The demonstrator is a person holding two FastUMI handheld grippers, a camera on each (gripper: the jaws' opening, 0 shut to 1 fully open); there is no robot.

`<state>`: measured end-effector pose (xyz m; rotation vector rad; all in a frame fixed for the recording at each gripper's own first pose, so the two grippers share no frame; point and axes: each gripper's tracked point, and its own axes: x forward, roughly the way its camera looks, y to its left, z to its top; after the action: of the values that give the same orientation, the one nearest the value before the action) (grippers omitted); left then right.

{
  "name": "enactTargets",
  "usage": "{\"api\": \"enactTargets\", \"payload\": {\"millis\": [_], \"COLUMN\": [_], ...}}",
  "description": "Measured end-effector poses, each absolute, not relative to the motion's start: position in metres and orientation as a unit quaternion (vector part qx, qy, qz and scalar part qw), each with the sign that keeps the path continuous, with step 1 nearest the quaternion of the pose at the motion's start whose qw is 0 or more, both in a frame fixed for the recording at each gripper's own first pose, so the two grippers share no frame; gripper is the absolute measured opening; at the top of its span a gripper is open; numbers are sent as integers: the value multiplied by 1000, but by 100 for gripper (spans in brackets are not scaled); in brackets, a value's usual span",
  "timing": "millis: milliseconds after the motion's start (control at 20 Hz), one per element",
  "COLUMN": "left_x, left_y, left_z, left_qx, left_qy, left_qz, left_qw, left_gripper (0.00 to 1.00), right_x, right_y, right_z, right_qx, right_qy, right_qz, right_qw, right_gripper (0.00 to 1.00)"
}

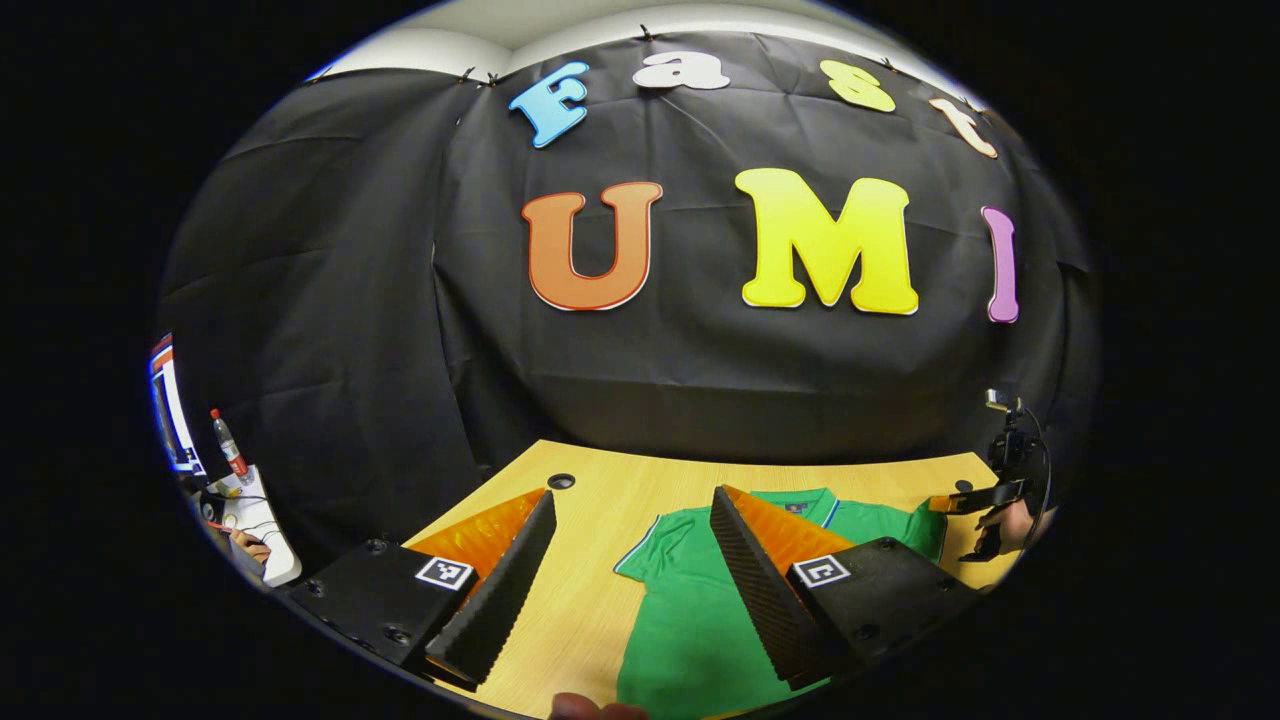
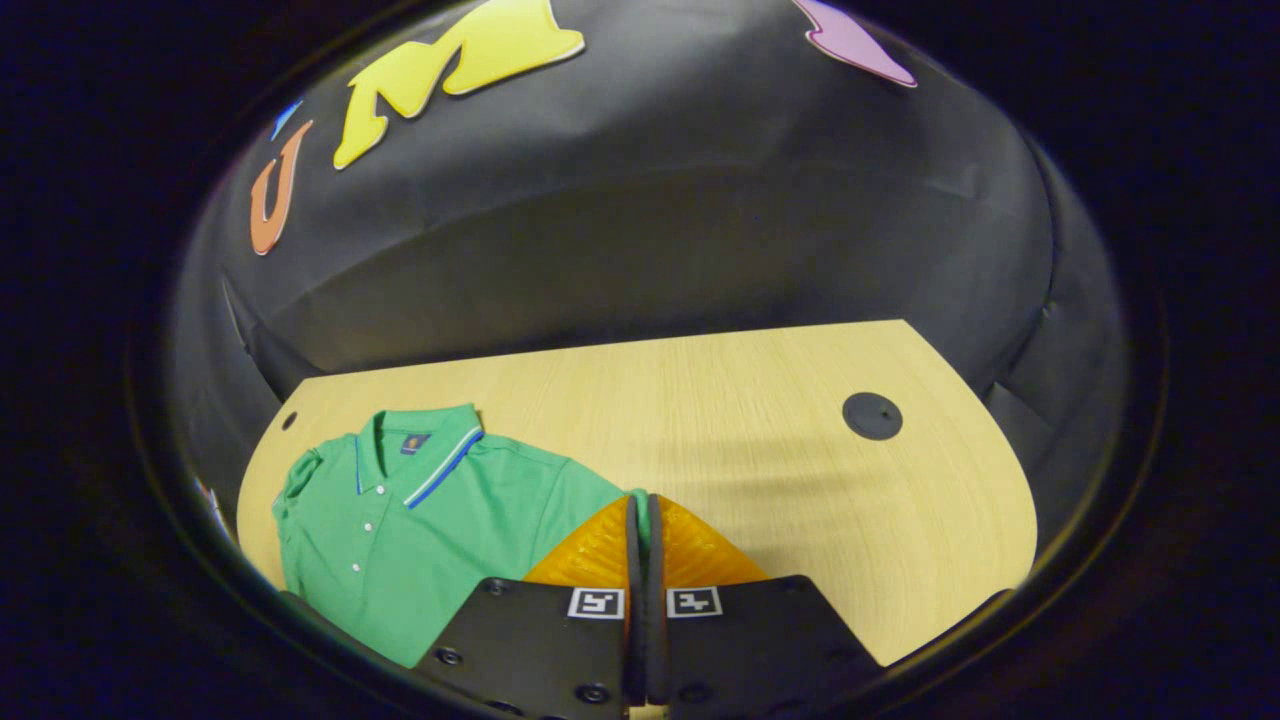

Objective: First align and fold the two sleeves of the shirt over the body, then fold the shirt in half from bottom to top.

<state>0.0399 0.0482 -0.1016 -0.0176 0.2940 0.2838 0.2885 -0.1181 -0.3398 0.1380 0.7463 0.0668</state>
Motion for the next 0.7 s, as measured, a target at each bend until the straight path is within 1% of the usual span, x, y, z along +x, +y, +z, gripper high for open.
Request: {"api": "enactTargets", "payload": {"millis": [50, 400, 700], "left_x": [39, 30, 22], "left_y": [50, 73, 91], "left_z": [-101, -100, -101], "left_qx": [-8, -14, -28], "left_qy": [144, 134, 127], "left_qz": [142, 152, 165], "left_qw": [979, 979, 978], "left_gripper": [100, 100, 100], "right_x": [289, 286, 282], "right_y": [-114, -68, -32], "right_z": [-335, -295, -291], "right_qx": [68, 67, 43], "right_qy": [361, 343, 356], "right_qz": [34, 56, 74], "right_qw": [930, 935, 931], "right_gripper": [0, 1, 1]}}
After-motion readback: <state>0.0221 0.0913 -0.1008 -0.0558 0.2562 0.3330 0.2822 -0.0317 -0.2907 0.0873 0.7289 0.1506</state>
